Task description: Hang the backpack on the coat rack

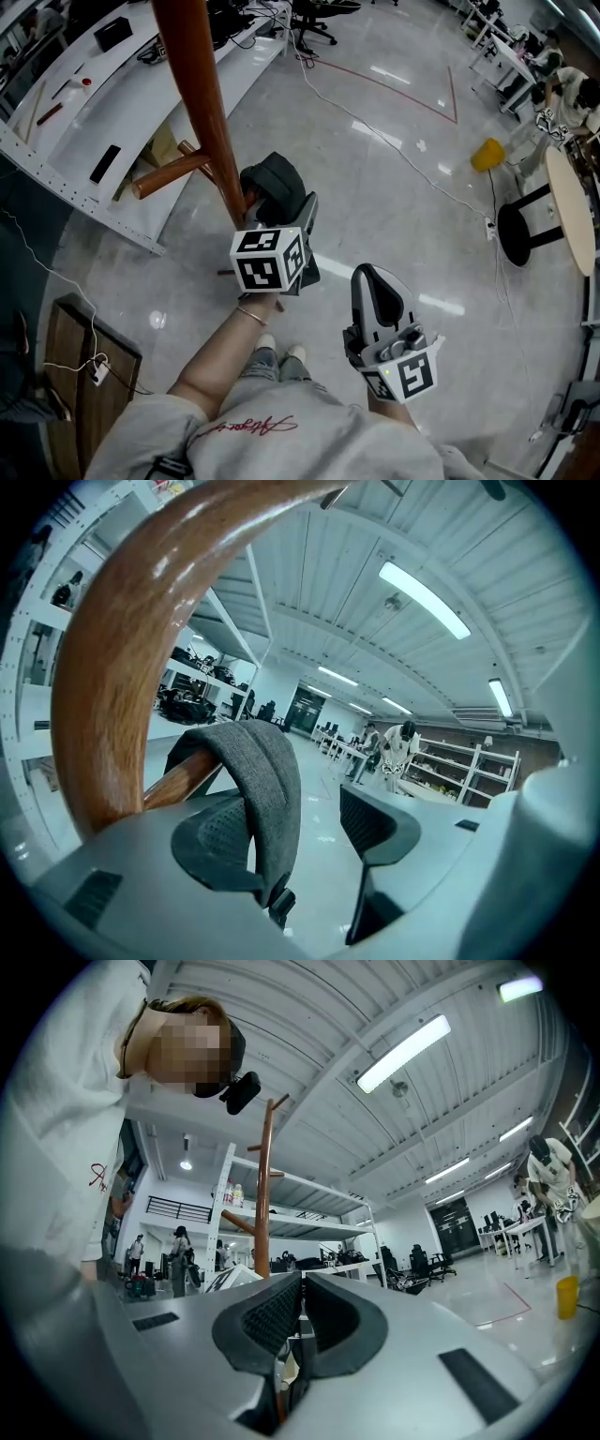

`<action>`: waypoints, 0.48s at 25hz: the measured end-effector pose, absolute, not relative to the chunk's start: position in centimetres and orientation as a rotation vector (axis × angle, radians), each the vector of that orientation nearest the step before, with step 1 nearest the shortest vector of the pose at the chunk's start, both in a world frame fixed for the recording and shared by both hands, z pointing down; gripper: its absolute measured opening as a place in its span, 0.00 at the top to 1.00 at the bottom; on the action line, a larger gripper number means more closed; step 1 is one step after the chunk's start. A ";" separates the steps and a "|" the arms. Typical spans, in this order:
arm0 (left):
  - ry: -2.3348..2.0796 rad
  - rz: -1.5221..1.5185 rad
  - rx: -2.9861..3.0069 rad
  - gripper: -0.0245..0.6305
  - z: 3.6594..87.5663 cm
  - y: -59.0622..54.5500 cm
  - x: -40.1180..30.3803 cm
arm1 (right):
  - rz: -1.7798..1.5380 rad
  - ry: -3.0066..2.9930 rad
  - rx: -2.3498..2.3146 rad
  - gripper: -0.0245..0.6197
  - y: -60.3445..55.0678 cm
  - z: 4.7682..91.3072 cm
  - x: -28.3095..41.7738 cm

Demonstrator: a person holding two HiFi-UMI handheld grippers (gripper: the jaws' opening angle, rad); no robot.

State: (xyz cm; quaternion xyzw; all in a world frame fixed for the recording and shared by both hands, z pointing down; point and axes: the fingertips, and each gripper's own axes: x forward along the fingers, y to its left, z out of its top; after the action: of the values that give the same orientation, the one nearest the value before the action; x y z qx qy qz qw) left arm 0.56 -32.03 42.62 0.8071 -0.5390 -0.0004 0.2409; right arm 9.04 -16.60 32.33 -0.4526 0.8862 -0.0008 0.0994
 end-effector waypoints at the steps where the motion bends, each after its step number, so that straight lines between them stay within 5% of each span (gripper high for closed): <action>1: -1.481 0.006 2.189 0.53 42.6 -32.1 0.5 | -0.002 2.622 -1.333 0.93 -16.5 32.3 8.9; 12: -1.503 -0.009 2.101 0.50 42.0 -30.8 -0.7 | -0.005 2.623 -1.287 0.93 -15.6 31.9 7.4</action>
State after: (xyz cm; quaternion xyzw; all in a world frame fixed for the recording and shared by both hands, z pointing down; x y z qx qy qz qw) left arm -0.69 -30.77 41.96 0.7818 -0.5592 -0.0033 0.2758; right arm 7.44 -15.62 31.92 -0.4378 0.8923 -0.0018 0.1099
